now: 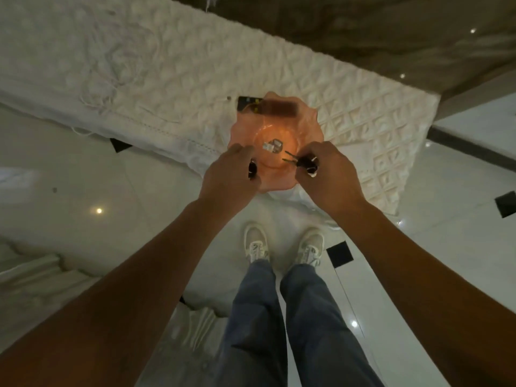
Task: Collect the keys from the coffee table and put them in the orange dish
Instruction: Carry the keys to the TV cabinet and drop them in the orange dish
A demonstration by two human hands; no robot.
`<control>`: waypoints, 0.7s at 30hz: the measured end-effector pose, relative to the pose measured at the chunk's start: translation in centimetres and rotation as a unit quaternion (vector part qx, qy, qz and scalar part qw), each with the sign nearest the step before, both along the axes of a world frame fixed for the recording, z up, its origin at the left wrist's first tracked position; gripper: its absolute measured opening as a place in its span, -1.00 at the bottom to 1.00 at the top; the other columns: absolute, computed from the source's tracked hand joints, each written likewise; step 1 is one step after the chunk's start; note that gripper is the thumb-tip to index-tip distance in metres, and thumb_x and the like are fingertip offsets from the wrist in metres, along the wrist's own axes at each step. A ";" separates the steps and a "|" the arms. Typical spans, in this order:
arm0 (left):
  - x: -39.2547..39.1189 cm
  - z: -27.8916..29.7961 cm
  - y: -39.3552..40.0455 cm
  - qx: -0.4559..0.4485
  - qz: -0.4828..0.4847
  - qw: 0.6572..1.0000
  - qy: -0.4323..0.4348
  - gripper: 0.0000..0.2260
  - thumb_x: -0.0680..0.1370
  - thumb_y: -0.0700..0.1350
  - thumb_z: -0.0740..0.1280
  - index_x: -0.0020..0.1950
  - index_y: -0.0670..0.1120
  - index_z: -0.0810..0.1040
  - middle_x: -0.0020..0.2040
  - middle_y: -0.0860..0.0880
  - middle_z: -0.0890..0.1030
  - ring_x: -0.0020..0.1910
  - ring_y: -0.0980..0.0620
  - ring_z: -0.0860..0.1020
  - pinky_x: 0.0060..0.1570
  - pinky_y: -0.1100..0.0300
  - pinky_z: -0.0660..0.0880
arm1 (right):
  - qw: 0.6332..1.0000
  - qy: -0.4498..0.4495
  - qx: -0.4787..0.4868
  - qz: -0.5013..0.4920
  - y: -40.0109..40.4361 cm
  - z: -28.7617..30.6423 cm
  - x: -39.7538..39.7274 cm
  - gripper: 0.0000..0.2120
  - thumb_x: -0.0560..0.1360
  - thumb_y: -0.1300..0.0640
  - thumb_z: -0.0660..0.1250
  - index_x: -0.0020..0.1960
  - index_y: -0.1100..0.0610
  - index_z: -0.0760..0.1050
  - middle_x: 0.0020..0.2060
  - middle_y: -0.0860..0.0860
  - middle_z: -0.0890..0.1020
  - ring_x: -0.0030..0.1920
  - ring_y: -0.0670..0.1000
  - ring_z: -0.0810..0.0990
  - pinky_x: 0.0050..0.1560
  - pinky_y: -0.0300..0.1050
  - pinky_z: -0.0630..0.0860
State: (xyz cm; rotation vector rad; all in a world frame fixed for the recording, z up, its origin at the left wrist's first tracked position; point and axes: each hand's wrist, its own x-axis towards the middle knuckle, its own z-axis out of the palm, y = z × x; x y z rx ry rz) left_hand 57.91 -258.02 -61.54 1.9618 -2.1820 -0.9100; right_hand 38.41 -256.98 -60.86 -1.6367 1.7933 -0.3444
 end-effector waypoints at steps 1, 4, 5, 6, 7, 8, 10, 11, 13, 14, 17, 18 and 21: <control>-0.1 -1.2 0.1 0.000 0.001 1.000 0.001 -0.86 0.44 -0.14 0.33 -0.04 -0.04 0.43 -0.11 0.01 0.43 -0.19 0.00 0.44 -0.22 0.10 0.40 | 1.000 -0.001 0.001 0.001 0.0 -1.3 0.1 -0.79 0.43 0.16 0.39 0.07 0.06 0.55 -0.03 -0.02 0.57 -0.19 -0.17 0.46 -0.21 -0.39 0.34; -0.5 -4.0 0.2 -0.016 -0.009 1.000 0.005 -0.83 0.43 -0.17 0.33 0.00 -0.07 0.44 -0.11 0.01 0.41 -0.20 0.03 0.41 -0.24 0.13 0.35 | 1.000 -0.001 0.002 0.007 -0.2 -4.3 0.2 -0.80 0.43 0.14 0.38 0.06 0.06 0.54 -0.02 0.00 0.57 -0.18 -0.14 0.48 -0.17 -0.26 0.38; -0.6 -4.7 0.2 -0.022 -0.012 1.000 0.005 -0.83 0.44 -0.18 0.32 0.00 -0.08 0.45 -0.12 0.01 0.40 -0.21 0.03 0.40 -0.25 0.14 0.32 | 1.000 0.001 0.005 0.008 -0.2 -5.0 0.2 -0.80 0.43 0.14 0.37 0.06 0.05 0.54 -0.02 0.00 0.57 -0.17 -0.12 0.50 -0.16 -0.22 0.42; -0.8 -5.1 0.2 -0.024 -0.014 1.000 0.006 -0.84 0.44 -0.18 0.32 0.00 -0.09 0.45 -0.12 0.01 0.40 -0.22 0.03 0.38 -0.25 0.14 0.30 | 1.000 0.003 0.009 0.007 -0.2 -5.6 0.2 -0.79 0.43 0.13 0.36 0.07 0.05 0.54 -0.01 0.00 0.57 -0.15 -0.09 0.52 -0.14 -0.18 0.46; -0.9 -5.5 0.2 -0.024 -0.016 1.000 0.008 -0.84 0.44 -0.19 0.31 0.01 -0.09 0.45 -0.12 0.02 0.39 -0.21 0.03 0.38 -0.25 0.14 0.30 | 1.000 0.005 0.012 0.006 -0.2 -5.9 0.2 -0.79 0.43 0.13 0.36 0.07 0.05 0.54 -0.01 0.00 0.57 -0.13 -0.07 0.54 -0.13 -0.15 0.48; -1.0 -5.7 0.1 -0.022 -0.019 1.000 0.008 -0.84 0.45 -0.18 0.32 0.01 -0.09 0.46 -0.12 0.03 0.38 -0.21 0.04 0.38 -0.24 0.13 0.31 | 1.000 0.007 0.013 0.005 -0.2 -6.1 0.2 -0.79 0.43 0.13 0.36 0.07 0.05 0.54 -0.01 0.00 0.57 -0.13 -0.06 0.54 -0.12 -0.14 0.48; -1.1 -5.8 0.0 -0.021 -0.026 0.999 0.005 -0.84 0.45 -0.17 0.32 0.02 -0.07 0.46 -0.11 0.04 0.36 -0.19 0.05 0.37 -0.23 0.13 0.32 | 1.000 0.012 0.006 0.001 -0.3 -6.1 0.2 -0.78 0.43 0.14 0.36 0.07 0.06 0.54 -0.01 0.02 0.57 -0.12 -0.02 0.55 -0.14 -0.11 0.49; -1.1 -5.9 -0.1 -0.021 -0.029 0.999 0.002 -0.84 0.45 -0.16 0.33 0.02 -0.07 0.46 -0.11 0.05 0.36 -0.19 0.05 0.37 -0.23 0.14 0.32 | 1.000 0.017 0.003 0.001 -0.3 -6.0 0.2 -0.79 0.43 0.15 0.36 0.07 0.07 0.54 -0.01 0.03 0.57 -0.11 0.01 0.56 -0.13 -0.08 0.51; -1.1 -5.9 -0.2 -0.018 -0.038 0.999 -0.003 -0.83 0.45 -0.15 0.35 0.02 -0.08 0.47 -0.11 0.03 0.37 -0.18 0.05 0.37 -0.23 0.15 0.32 | 1.000 0.028 0.007 0.006 -0.4 -5.8 0.1 -0.79 0.44 0.15 0.36 0.07 0.08 0.54 -0.01 0.04 0.56 -0.08 0.05 0.56 -0.09 0.00 0.54; -1.2 -6.0 -0.3 -0.016 -0.045 0.999 -0.004 -0.82 0.45 -0.15 0.35 0.02 -0.09 0.47 -0.09 0.00 0.40 -0.17 0.04 0.39 -0.23 0.15 0.32 | 0.999 0.030 0.012 0.008 -0.5 -5.8 -0.1 -0.80 0.44 0.15 0.37 0.07 0.08 0.54 0.00 0.05 0.56 -0.07 0.06 0.57 -0.08 0.02 0.55; -1.5 -6.5 -0.6 -0.011 -0.087 0.996 -0.014 -0.79 0.45 -0.12 0.35 0.07 -0.09 0.49 -0.02 -0.07 0.50 -0.10 -0.05 0.48 -0.24 0.12 0.35 | 0.998 0.037 0.031 0.030 -0.8 -6.0 -0.3 -0.79 0.44 0.16 0.36 0.07 0.08 0.54 0.00 0.05 0.57 -0.04 0.05 0.56 -0.06 0.03 0.55; -1.7 -6.7 -0.7 -0.007 -0.105 0.994 -0.017 -0.78 0.45 -0.11 0.35 0.08 -0.09 0.50 -0.01 -0.09 0.52 -0.07 -0.07 0.49 -0.24 0.11 0.37 | 0.997 0.043 0.037 0.045 -0.9 -6.2 -0.3 -0.78 0.44 0.17 0.36 0.09 0.08 0.54 0.00 0.05 0.58 -0.02 0.06 0.55 -0.04 0.04 0.54; -2.1 -7.5 -0.7 -0.011 -0.152 0.988 -0.040 -0.79 0.47 -0.09 0.33 0.07 -0.12 0.50 -0.04 -0.11 0.55 -0.07 -0.13 0.52 -0.20 0.07 0.43 | 0.993 0.069 0.045 0.080 -1.1 -6.9 -0.4 -0.75 0.46 0.16 0.34 0.13 0.11 0.53 0.03 0.06 0.59 0.03 0.08 0.52 -0.01 0.07 0.54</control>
